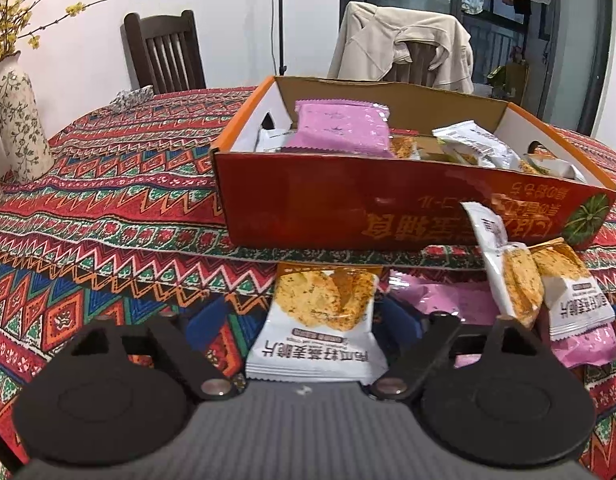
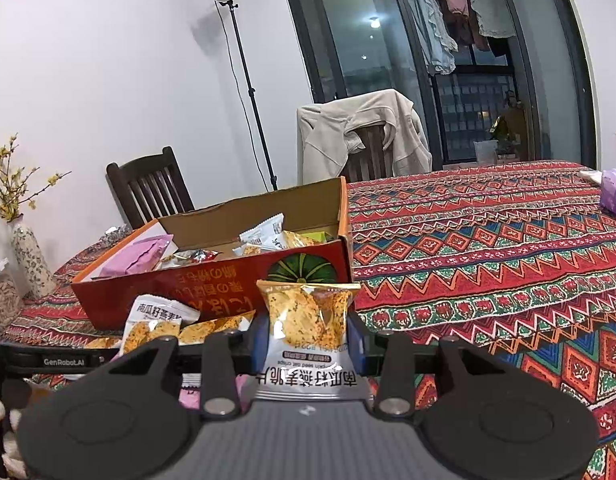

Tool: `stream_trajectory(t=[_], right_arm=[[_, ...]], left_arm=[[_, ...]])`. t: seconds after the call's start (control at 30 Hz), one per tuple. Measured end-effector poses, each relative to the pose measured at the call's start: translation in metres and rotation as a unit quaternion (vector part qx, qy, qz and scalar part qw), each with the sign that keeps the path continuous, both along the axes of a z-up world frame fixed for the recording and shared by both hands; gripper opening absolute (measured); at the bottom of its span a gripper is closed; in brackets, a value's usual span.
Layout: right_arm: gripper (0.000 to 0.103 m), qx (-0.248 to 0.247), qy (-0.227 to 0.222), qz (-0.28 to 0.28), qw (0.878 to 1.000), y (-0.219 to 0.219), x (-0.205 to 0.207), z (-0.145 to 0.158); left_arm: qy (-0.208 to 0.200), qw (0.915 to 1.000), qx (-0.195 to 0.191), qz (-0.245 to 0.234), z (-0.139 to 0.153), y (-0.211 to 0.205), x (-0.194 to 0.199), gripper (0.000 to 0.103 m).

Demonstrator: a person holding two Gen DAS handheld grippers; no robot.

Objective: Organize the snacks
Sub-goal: 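Grasp a cracker packet with the right gripper while the left gripper grasps another cracker packet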

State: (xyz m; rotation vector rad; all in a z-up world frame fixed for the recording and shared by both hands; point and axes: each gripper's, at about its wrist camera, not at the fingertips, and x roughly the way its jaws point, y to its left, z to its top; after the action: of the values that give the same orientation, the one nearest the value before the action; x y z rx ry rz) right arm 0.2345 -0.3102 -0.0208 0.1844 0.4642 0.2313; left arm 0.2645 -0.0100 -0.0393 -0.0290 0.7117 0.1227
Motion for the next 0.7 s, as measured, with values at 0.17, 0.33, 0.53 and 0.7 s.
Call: stream_trajectory(t=[0.17, 0.33, 0.53, 0.7], right_arm=[[0.039, 0.004, -0.001, -0.003, 1.0, -0.002, 0.0, 0.0], [0.039, 0.003, 0.002, -0.003, 1.0, -0.001, 0.001, -0.001], [0.039, -0.004, -0.014, 0.0, 1.0, 0.003, -0.003, 0.001], [0.039, -0.036, -0.034, 0.015, 0.999, 0.019, -0.009, 0.007]], left_arm=[[-0.01, 0.9999, -0.001, -0.008, 0.002, -0.008, -0.004, 0.053], [-0.022, 0.9996, 0.009, -0.015, 0.005, -0.016, -0.014, 0.049], [-0.069, 0.9972, 0.012, -0.027, 0.026, -0.015, -0.041, 0.048], [-0.102, 0.9941, 0.009, -0.035, 0.046, -0.014, -0.059, 0.048]])
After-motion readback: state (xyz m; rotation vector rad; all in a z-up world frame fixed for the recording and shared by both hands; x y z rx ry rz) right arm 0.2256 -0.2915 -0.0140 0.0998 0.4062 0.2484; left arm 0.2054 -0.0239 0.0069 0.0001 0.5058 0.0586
